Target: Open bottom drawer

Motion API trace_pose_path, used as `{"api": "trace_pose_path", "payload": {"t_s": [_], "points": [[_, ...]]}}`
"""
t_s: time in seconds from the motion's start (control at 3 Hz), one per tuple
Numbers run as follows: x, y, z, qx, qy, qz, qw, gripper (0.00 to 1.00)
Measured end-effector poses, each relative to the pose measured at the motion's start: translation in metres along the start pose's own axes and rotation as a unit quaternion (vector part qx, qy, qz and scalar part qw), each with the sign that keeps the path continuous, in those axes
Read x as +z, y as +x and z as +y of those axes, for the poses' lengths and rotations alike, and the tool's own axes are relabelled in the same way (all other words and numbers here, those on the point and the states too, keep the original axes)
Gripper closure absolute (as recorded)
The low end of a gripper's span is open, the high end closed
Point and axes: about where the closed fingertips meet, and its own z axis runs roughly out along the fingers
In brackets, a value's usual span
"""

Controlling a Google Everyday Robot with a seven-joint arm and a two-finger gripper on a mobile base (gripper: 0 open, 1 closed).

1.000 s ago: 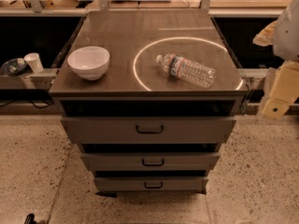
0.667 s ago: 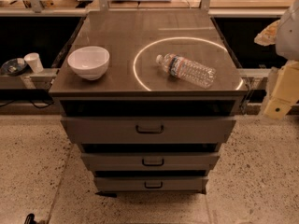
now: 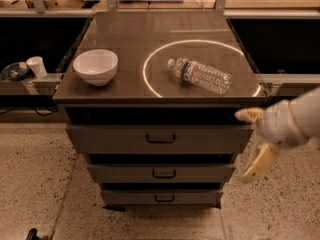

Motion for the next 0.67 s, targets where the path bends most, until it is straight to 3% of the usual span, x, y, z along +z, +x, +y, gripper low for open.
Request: {"api": "trace_pose_path", "payload": {"t_s": [0.33, 0.67], "points": [[0.084, 0.023, 0.045, 0.038, -0.042, -0.135, 0.9892, 0.0], [0.116, 0.021, 0.086, 0.078, -0.078, -0.234, 0.9659, 0.0]]}}
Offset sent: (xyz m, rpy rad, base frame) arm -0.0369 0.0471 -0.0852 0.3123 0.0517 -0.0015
